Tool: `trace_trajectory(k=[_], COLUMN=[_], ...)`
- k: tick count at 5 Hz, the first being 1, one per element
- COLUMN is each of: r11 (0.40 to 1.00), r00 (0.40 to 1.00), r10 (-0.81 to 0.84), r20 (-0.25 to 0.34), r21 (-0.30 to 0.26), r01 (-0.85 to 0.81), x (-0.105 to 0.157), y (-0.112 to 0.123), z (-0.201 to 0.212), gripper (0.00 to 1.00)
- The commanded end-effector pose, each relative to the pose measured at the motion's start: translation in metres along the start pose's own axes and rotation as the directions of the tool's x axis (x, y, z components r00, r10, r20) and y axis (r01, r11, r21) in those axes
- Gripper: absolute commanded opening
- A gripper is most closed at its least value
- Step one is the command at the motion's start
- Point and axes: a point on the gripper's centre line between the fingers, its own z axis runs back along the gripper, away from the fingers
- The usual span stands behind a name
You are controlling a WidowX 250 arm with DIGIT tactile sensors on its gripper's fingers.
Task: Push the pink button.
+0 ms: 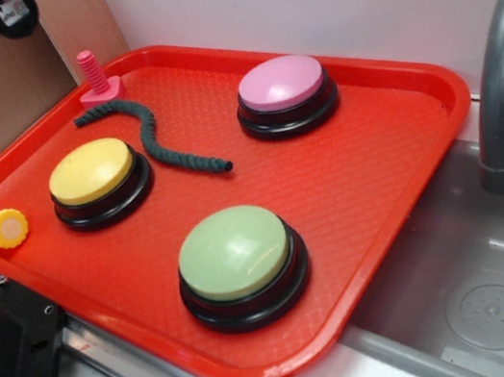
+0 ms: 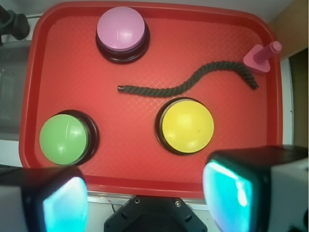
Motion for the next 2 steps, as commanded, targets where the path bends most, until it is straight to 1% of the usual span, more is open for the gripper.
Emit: trace_trajectory(k=[1,2], r11=[0.999,0.996], r00=[0.999,0.996], r10=[-0.044,-0.082], r20=[-0.025,0.040], r21=[0.025,0.037], r01=[0.045,0.080], x=[0.050,0.078], y=[-0.002,-0.014], z=[-0.033,-0.052], gripper=[1.00,1.00])
